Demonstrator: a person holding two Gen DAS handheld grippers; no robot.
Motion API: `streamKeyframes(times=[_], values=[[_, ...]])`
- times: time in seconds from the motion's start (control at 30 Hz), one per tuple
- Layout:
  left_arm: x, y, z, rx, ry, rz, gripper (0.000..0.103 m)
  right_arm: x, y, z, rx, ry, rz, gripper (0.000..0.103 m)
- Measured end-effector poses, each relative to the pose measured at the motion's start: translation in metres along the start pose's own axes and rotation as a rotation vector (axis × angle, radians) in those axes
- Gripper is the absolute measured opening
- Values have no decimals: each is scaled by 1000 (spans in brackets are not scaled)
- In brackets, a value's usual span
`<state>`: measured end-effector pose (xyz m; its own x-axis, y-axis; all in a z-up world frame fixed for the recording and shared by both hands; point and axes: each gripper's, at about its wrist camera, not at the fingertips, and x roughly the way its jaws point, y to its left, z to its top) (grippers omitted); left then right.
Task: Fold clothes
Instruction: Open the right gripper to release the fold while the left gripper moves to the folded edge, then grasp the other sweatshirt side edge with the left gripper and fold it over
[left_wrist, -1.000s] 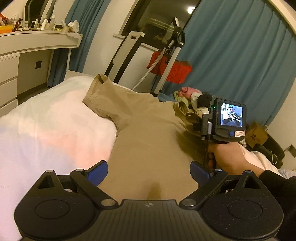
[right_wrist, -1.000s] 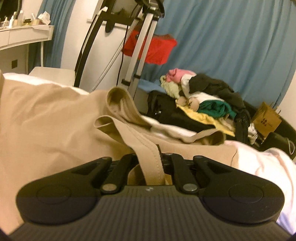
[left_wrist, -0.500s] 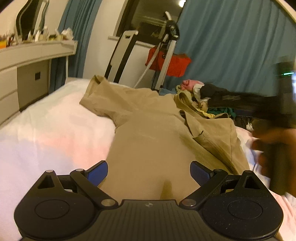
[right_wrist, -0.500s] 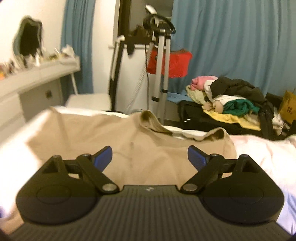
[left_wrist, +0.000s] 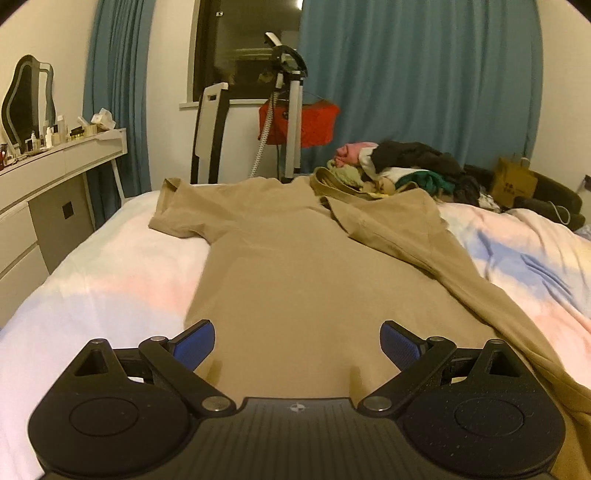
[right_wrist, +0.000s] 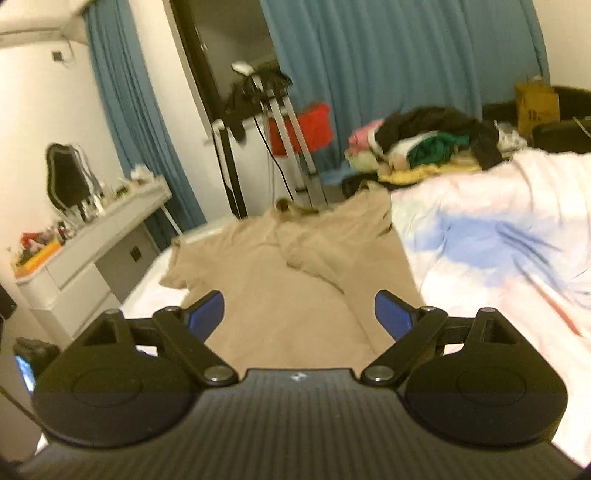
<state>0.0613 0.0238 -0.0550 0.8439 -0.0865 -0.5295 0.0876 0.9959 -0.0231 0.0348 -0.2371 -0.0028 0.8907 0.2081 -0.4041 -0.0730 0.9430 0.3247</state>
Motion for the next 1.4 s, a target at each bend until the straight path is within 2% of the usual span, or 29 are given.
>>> streamKeyframes(times=[0.1,0.17,0.2,0.3,0.43,0.6,0.7,0.77,0.8,0.83,0.87,0.9,0.93,0.97,1.03,1.13,1.23,1.4], values=[[-11,-14,-4,9,14,-12,97,-23,-16,-2,15,-54,-3,90],[-15,-26,-8,-18,43,-48,97,-38,-34,-3,36,-98,-23,90],[-15,-34,-9,-29,69,-73,96,-44,-42,-2,42,-123,-48,90],[-14,-63,-10,-56,162,-159,84,-63,-74,-2,68,-213,-168,90],[-11,-107,-11,-110,271,-282,81,-75,-116,2,152,-303,-298,90],[-3,-165,-13,-192,401,-401,71,-74,-151,0,274,-330,-363,90],[12,-198,-17,-196,486,-396,71,-68,-157,-2,269,-321,-381,90],[26,-213,-23,-182,517,-351,70,-63,-155,-2,239,-314,-400,90],[34,-217,-27,-174,523,-322,66,-62,-155,-3,228,-310,-405,90],[41,-220,-31,-167,524,-292,54,-62,-154,-5,215,-306,-412,90],[45,-220,-33,-168,520,-269,48,-61,-153,-7,201,-302,-422,90],[46,-217,-33,-183,518,-275,37,-58,-151,-7,191,-292,-435,90],[46,-212,-32,-202,517,-295,22,-55,-150,-7,184,-282,-444,90],[45,-207,-31,-222,516,-314,14,-52,-150,-7,184,-271,-446,90],[43,-196,-28,-261,513,-358,8,-49,-149,-8,190,-260,-438,90],[37,-171,-18,-314,526,-440,6,-46,-145,-7,184,-250,-429,90],[34,-138,-10,-361,550,-493,4,-45,-137,-8,149,-247,-422,90],[41,-88,-17,-423,576,-508,4,-42,-129,-9,123,-228,-405,90]])
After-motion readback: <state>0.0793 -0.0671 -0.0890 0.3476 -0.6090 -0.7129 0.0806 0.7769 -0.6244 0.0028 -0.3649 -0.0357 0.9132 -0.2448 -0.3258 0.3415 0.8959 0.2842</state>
